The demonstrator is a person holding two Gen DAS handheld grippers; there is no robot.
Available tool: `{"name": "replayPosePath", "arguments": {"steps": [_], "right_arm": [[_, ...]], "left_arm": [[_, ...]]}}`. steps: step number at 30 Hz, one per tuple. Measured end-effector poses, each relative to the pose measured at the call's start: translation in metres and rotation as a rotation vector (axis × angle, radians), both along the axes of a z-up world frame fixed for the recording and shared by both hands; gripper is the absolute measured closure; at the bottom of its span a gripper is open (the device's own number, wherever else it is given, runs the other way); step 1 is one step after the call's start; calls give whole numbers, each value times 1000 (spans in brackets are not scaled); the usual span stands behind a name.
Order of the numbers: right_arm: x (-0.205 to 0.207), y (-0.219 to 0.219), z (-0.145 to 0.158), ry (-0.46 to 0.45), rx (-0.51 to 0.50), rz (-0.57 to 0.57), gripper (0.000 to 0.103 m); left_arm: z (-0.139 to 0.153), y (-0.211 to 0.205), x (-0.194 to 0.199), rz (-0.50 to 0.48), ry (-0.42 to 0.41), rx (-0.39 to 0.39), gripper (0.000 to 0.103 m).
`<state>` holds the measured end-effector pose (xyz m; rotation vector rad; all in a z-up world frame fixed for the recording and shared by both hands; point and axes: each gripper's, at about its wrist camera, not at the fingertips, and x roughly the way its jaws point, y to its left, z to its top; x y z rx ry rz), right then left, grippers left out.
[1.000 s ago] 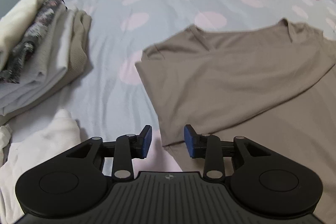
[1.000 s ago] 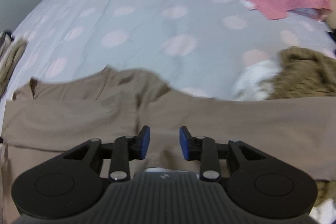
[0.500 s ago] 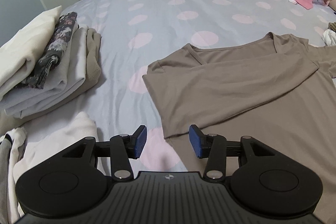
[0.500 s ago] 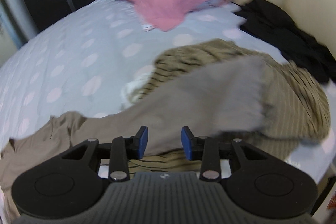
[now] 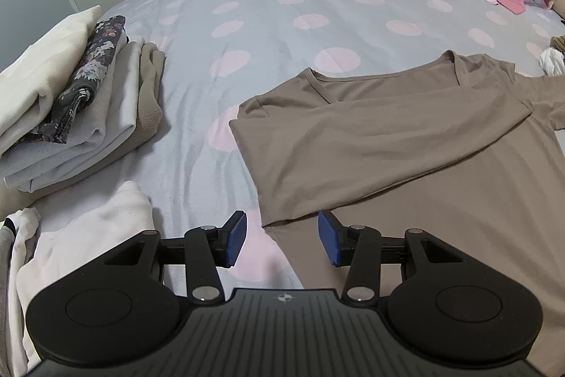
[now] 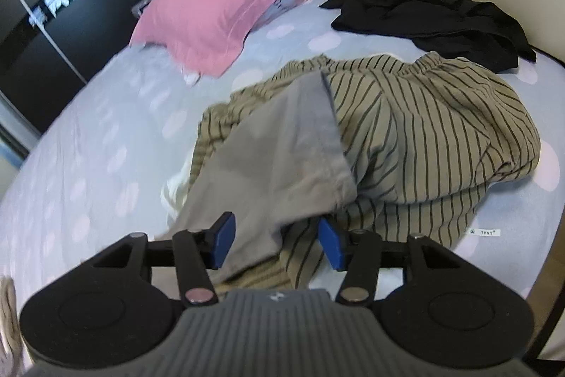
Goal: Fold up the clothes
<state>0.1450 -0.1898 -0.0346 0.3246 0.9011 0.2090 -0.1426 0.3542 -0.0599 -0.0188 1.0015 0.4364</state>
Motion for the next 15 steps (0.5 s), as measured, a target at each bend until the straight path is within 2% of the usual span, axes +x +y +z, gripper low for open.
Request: {"name": "replayPosePath", "arguments": {"steps": [1,3,5,11,15], "right_arm": [[2,0,0,-5,0,-4,51],[5,1,0,-16,-10,-10,65],[5,6,2,-33,-32,-1,99],[-11,40,27,-154,-105,120,100],[-27,79,41,-210,-92,260,100]], "left_arm": [[-1,0,0,0,3,1,60],[-2,-1,0,0,9,2,60],[-3,-1,0,0,14,2,60],[-6,-3,2,-4,21,-1,60],[-7,-5,4,-12,22,-11,60]]}}
